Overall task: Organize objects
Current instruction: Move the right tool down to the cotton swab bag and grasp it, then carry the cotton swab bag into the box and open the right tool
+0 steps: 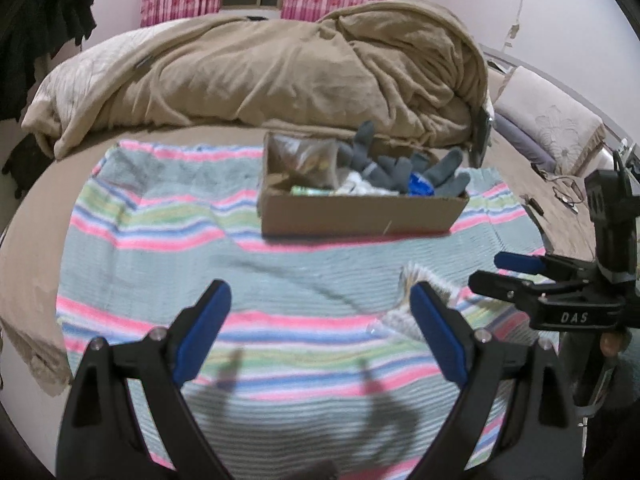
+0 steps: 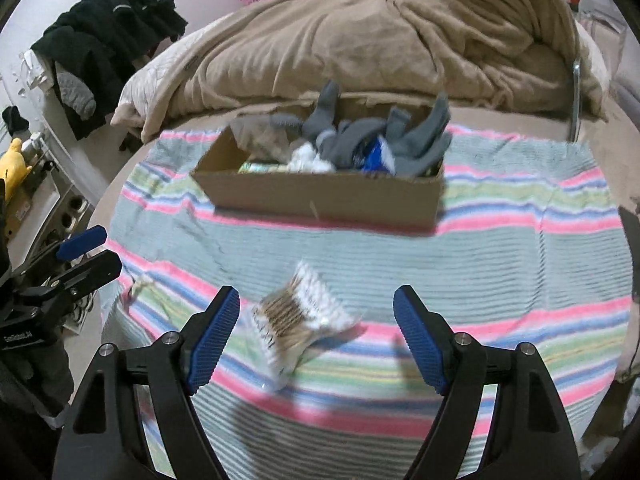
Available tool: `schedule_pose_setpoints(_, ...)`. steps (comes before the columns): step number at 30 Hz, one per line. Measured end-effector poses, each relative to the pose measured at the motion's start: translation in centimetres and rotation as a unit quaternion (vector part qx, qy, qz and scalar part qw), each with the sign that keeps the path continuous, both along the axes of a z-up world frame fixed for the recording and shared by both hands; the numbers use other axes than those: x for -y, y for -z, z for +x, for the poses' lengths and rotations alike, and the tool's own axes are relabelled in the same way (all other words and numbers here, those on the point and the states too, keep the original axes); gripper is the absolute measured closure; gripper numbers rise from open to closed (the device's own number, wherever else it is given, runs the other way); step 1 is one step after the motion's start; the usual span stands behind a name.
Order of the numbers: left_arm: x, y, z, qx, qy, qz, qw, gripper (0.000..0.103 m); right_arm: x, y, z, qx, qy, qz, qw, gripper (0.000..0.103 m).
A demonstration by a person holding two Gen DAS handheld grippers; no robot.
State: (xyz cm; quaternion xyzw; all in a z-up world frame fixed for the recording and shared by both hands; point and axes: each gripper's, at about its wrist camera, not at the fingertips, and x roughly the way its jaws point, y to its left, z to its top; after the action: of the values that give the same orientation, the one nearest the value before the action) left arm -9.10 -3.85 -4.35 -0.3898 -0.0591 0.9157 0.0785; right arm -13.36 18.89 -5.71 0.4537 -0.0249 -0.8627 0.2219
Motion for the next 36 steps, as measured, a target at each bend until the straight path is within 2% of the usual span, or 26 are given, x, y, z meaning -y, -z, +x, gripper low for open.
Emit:
schedule_pose_setpoints(10,3.1,2.4,0.7,0.018,-0.027,0.015,0.9994,0.011,2.4,3.9,-0.8,0.063,-0.004,0.009,0.998,0.021)
schedule_pose_setpoints(21,4.6,3.9,0.2,0.03,-0.036,0.028,0.9985,0.011,4.8,5.8,-2.6,0.069,0.006,0.039,0.997,0.022)
schedule_pose_setpoints(24,4.6,3.9,0.2,0.03,-0.036,0.027,0.9985,0.011,5.0,5.8,-2.5,0.066,0.003,0.037,0.997,0.03)
schedule_pose_setpoints(28,4.4,3.8,0.2,0.029,-0.035,0.027,0.9986,0.011,5.3,4.8,-2.2,0.052,-0.017,0.037,0.998,0.054)
schedule_pose_setpoints(36,4.0,2.9,-0.2,0.022,-0.032,0.022,0.999,0.011,5.5,2.1,-1.8,0.026,-0.043,0.012,0.999,0.059)
